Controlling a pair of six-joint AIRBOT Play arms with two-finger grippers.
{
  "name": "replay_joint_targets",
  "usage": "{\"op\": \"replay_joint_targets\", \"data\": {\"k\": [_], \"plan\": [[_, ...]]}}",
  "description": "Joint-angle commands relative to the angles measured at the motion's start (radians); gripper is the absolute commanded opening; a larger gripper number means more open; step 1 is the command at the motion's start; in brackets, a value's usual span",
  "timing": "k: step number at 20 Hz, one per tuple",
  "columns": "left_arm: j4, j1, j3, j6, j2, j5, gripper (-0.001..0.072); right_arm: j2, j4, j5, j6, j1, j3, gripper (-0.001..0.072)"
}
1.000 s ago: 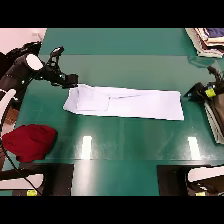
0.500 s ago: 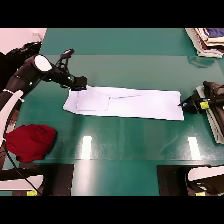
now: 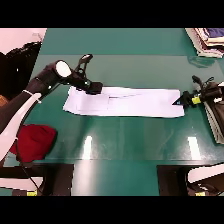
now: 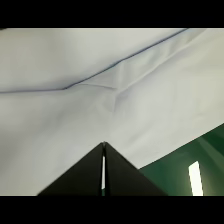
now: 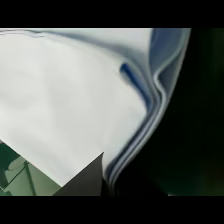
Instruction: Fold the shirts.
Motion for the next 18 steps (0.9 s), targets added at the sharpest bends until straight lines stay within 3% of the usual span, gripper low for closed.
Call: {"op": "replay_joint_targets", "data": {"k": [1,9,18], "plan": [[-0.022,-0.049,0.091,0.000,-0.084,0.023,0.0024,0.090,0.014,0.052,0.061,0.034,0.076,0.0013],[-0.125,-0.169,0.325,0.000,-0.367,0.034,0.0024,0.251,0.014,0.128,0.281,0.274,0.420,0.0013],[-0.213,-0.214,0.331,0.001,-0.439,0.080,0.0025,0.244,0.012,0.011,0.306,0.529,0.590,0.0013]]}}
